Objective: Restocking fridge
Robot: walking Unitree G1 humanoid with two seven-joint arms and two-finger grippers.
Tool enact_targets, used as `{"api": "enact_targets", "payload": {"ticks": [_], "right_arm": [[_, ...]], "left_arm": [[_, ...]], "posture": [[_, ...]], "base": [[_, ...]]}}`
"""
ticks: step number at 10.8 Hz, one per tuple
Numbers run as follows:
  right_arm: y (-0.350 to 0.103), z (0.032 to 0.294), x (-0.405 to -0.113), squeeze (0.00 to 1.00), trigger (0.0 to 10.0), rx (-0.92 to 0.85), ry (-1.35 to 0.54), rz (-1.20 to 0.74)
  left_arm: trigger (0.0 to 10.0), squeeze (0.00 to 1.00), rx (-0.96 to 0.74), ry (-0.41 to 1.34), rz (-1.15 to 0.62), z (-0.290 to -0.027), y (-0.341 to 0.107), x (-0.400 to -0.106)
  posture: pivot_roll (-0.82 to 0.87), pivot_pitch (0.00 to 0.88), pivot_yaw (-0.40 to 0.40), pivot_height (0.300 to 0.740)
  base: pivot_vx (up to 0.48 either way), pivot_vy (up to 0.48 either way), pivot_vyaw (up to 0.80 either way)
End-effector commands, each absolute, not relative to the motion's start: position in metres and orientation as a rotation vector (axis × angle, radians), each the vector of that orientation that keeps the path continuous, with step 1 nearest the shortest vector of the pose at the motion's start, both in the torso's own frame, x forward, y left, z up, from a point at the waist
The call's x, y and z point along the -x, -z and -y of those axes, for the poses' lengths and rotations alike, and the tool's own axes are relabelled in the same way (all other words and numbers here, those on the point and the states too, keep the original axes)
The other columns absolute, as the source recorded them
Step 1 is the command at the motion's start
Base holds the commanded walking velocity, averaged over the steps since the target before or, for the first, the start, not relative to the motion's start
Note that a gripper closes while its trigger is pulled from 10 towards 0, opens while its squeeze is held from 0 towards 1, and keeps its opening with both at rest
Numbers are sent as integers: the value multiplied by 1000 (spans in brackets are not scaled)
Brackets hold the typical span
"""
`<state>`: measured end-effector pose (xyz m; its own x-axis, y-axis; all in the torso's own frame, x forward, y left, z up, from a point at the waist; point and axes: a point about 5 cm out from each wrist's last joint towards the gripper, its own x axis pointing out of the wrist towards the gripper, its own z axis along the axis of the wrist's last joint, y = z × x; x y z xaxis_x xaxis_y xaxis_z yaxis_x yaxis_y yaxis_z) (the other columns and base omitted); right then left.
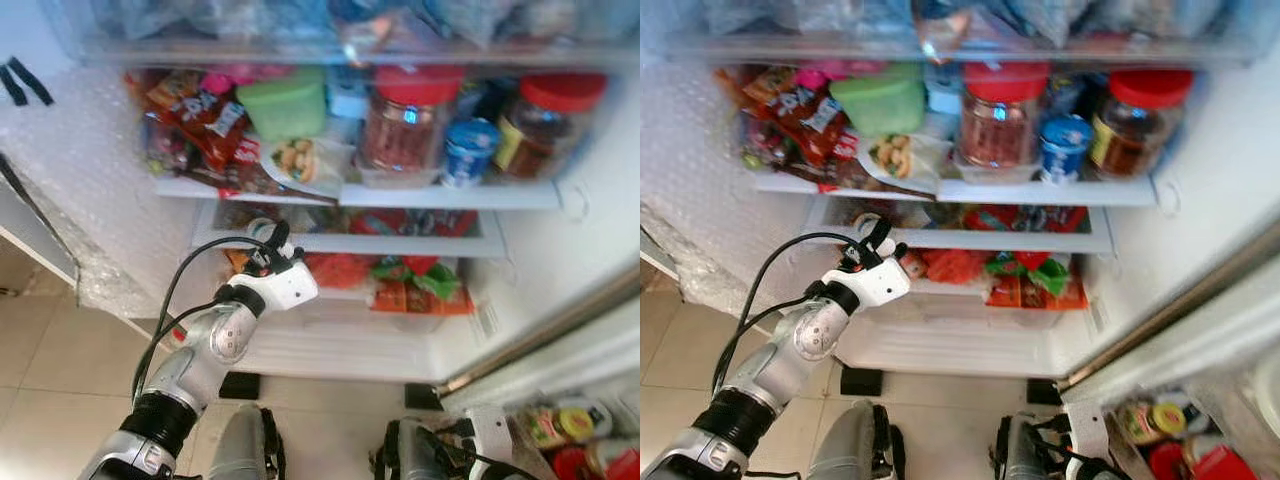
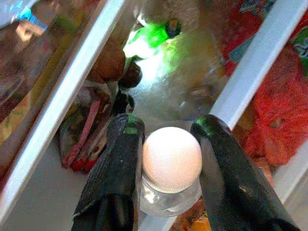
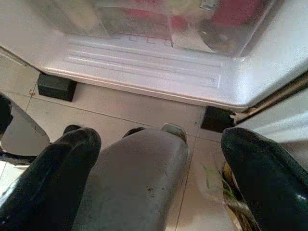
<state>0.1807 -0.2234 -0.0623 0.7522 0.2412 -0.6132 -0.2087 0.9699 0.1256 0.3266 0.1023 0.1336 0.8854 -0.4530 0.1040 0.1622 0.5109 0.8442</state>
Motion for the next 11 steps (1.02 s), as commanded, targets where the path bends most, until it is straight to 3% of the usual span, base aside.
{"api": "enact_targets", "payload": {"ticks": [1, 8, 11], "right_arm": [[71, 221, -166, 0, 10000, -63, -251, -738], [71, 221, -166, 0, 10000, -49, -266, -741], [71, 221, -166, 0, 10000, -49, -267, -743]], "left_arm": [[10000, 0, -961, 365, 339, -103, -136, -328], [10000, 0, -976, 425, 314, -99, -129, -326], [10000, 0, -1029, 507, 267, -100, -115, -323]], "posture": [[-62, 226, 46, 642], [-61, 225, 45, 642], [-57, 225, 45, 642]], "base": [[375, 0, 0], [373, 0, 0], [82, 0, 0]]}}
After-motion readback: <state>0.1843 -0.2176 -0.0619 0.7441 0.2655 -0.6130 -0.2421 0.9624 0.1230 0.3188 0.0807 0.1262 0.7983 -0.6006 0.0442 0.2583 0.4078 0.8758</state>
